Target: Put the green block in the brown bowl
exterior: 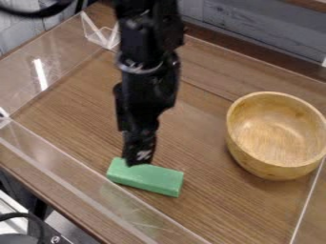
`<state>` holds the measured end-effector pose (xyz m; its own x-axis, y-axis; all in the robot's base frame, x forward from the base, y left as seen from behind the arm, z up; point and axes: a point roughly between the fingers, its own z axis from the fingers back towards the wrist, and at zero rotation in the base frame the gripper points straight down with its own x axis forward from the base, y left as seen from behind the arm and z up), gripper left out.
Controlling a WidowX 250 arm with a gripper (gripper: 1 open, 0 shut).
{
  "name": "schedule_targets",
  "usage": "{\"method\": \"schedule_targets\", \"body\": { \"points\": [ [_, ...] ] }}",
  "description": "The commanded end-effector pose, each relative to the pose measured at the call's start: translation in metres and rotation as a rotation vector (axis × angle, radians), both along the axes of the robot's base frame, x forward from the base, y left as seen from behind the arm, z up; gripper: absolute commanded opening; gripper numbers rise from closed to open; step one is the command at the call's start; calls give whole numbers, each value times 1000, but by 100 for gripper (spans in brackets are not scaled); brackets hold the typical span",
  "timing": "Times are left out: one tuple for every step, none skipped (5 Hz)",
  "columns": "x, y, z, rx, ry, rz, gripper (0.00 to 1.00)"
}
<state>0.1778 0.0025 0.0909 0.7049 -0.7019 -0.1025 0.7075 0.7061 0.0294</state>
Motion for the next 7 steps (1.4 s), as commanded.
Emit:
{"method": "schedule_targets", "body": {
  "points": [
    [0,3,-9,23,-65,-79,100],
    [2,4,-25,45,-84,-156,100],
    [1,6,-37,53,-95,-217,100],
    [2,10,-47,56,-101,-265,100],
    [1,13,-57,55,-103,-299,100],
    [-3,16,-64,53,-107,-309,100],
    [-5,18,-69,49,-110,-309,100]
  ]
}}
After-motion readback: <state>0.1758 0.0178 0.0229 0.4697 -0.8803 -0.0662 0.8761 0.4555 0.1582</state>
